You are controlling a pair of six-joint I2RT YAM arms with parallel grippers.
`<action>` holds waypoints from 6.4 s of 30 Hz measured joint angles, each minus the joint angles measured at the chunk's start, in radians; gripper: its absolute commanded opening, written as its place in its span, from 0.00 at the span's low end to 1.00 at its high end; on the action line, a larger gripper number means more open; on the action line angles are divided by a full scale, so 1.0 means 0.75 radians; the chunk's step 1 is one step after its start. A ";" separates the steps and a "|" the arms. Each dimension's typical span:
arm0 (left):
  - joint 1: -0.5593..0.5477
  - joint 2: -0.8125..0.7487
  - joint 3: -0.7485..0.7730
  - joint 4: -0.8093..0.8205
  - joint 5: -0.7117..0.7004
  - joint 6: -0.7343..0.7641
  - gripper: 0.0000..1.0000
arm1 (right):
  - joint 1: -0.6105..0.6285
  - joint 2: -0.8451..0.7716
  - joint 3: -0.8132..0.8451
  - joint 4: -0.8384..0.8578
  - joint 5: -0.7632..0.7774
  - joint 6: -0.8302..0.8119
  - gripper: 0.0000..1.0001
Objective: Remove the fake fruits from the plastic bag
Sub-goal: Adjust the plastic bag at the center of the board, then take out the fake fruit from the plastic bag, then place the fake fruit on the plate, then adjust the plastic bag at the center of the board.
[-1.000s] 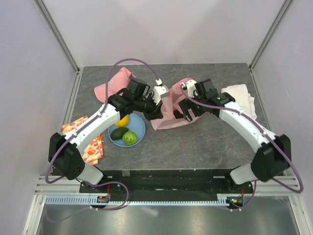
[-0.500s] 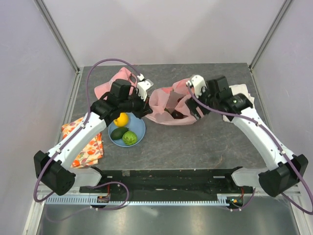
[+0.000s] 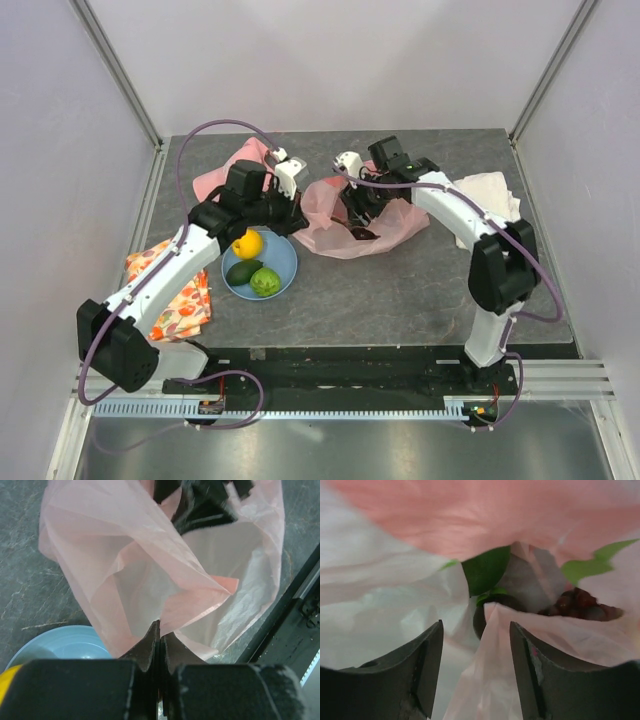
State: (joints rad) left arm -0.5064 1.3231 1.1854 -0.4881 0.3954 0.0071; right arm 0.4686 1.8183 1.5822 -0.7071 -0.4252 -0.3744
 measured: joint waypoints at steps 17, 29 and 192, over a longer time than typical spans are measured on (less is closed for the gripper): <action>0.063 0.002 -0.002 -0.016 -0.003 -0.033 0.02 | -0.095 -0.391 -0.474 -0.159 0.555 -0.208 0.51; 0.069 -0.146 -0.012 -0.255 0.164 0.107 0.02 | -0.028 -0.325 -0.111 -0.135 0.239 -0.140 0.49; 0.384 0.345 0.315 -0.096 0.070 -0.112 0.59 | 0.131 0.007 -0.126 0.107 0.127 0.351 0.98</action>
State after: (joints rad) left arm -0.2184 1.5822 1.4220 -0.5598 0.4477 -0.0772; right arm 0.5667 1.8233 1.4879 -0.6270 -0.3298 -0.1112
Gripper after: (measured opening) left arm 0.728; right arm 0.982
